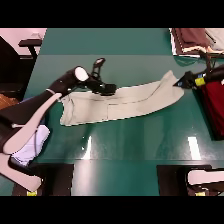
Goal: Fold the shirts.
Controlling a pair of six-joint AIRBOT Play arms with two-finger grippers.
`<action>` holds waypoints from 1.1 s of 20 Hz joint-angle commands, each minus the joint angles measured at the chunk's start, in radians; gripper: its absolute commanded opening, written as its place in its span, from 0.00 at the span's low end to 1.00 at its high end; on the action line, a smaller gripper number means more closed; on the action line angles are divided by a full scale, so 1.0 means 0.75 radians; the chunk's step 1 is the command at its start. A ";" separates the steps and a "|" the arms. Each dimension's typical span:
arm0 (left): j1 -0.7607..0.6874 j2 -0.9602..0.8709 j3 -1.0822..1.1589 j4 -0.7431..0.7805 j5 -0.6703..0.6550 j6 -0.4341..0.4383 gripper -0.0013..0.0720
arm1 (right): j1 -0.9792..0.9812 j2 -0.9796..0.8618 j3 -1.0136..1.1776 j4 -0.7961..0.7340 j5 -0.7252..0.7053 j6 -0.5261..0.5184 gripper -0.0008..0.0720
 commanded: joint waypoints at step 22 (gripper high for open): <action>0.482 0.406 0.390 0.324 -0.377 -0.010 0.05 | 1.048 -0.018 0.476 0.213 -0.400 0.119 0.05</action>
